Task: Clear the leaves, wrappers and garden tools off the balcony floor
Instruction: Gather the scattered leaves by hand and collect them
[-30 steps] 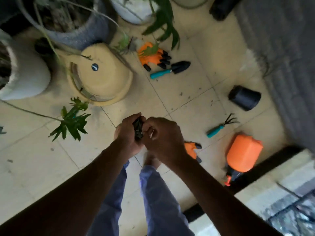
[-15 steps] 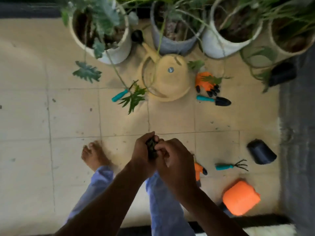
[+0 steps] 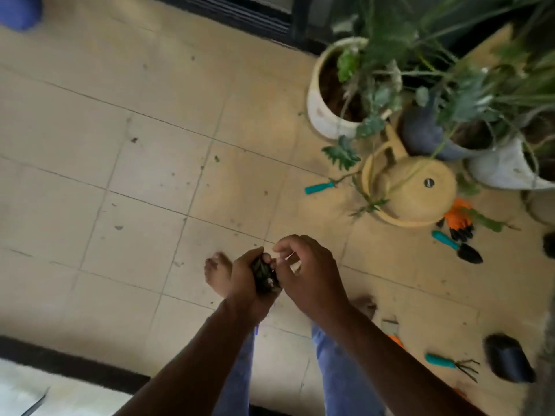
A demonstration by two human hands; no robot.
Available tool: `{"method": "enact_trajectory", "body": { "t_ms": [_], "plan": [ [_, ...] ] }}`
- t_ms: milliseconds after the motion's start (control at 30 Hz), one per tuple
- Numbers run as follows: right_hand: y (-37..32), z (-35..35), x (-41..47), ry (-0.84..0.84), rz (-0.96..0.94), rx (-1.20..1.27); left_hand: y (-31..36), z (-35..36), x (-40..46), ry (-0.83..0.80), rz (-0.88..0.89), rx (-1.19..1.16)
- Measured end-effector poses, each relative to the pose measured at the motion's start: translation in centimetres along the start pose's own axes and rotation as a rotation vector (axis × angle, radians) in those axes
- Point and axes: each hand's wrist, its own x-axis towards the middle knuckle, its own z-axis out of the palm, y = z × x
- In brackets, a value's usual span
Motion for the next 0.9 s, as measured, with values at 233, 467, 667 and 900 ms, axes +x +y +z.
{"method": "enact_trajectory", "body": {
  "t_ms": [233,467,667,900],
  "plan": [
    [-3.0,6.6,9.5,-0.003,0.130,0.006,10.6,-3.7,1.0,-0.109,0.044,-0.155],
    [7.6,13.3,20.9,-0.121,0.388,-0.300,15.6,-7.6,8.9,-0.105,0.054,-0.266],
    [14.3,18.5,28.0,-0.114,0.338,-0.404,17.0,-9.5,18.5,-0.082,-0.006,-0.265],
    [18.9,23.0,32.9,-0.047,0.283,-0.567,16.9,-8.7,26.4,-0.117,-0.074,-0.317]
  ]
}}
